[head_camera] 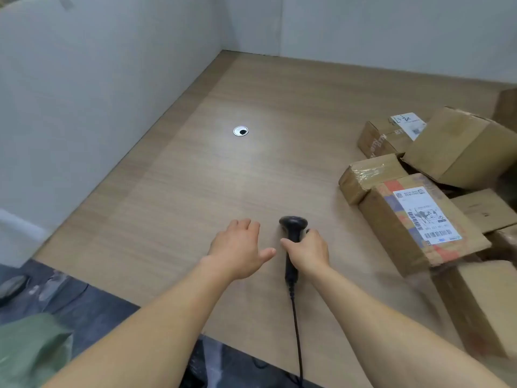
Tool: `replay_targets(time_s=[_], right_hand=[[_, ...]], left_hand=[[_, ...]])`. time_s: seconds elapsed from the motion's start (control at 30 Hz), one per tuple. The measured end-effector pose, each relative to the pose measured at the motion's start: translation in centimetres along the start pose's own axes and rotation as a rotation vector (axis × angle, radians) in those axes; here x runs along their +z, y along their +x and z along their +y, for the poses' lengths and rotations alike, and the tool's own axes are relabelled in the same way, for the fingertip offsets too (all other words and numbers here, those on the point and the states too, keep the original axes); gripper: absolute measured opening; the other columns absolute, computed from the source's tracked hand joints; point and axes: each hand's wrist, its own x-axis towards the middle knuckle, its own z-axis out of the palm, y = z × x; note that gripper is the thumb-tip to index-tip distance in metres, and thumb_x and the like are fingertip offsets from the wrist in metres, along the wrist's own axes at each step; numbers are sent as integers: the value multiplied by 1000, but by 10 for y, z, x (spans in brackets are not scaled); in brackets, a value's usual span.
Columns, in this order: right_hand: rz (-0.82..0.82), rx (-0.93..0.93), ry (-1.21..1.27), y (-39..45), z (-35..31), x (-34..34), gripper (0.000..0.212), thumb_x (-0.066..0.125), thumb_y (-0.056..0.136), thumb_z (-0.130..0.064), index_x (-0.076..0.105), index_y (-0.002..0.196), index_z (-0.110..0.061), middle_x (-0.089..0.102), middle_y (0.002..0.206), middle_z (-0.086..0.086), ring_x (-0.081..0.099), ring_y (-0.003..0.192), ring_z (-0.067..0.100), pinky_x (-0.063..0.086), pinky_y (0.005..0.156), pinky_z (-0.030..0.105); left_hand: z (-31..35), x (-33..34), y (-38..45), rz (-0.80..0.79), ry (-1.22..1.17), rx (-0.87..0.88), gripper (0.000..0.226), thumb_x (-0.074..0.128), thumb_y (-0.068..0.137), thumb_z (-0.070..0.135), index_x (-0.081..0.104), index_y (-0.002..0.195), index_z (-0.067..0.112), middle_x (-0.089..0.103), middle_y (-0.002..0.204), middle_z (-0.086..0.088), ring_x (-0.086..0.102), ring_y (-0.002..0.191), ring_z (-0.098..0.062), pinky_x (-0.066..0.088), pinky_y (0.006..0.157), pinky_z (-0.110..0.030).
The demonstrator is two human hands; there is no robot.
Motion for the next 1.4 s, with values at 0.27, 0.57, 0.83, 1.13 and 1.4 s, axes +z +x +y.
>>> replay_targets(time_s=[0.27,0.57,0.83,1.13,1.4], right_hand=[[24,77,122,-6,5,0,25,66,81,-29,60,101,-13,66,93,5,61,84,28,42,66,32],[122,-50,271,-46,36,-84,17,67,81,-23,56,93,-22,61,81,-4,61,83,23,41,62,30],[185,-92,487,-87,80,-180,16,66,78,-17,53,87,-24,64,82,5,69,71,24,57,69,34],[87,-260,468,-109,142,-293,27,65,86,0,64,103,-20,70,85,3,62,64,16,52,54,24],[58,-255,412,-72,171,-343,23,65,86,0,60,96,-21,66,84,3,65,69,19,57,67,35]], left_hand=[[5,-4,10,-40,7,-3,68,44,98,61,36,148,16,38,153,-2,31,142,-22,40,109,-44],[81,-26,14,11,-9,80,67,46,99,58,36,150,16,38,155,-2,33,144,-23,40,110,-41],[181,-35,-6,33,-8,176,68,47,99,56,33,153,16,33,159,-2,28,147,-21,38,110,-40],[281,-33,-37,68,-128,104,58,48,100,52,44,145,15,48,148,-6,45,135,-25,43,104,-36],[326,-15,-24,143,-347,-49,40,54,99,46,62,121,14,66,118,-8,59,110,-28,41,76,-31]])
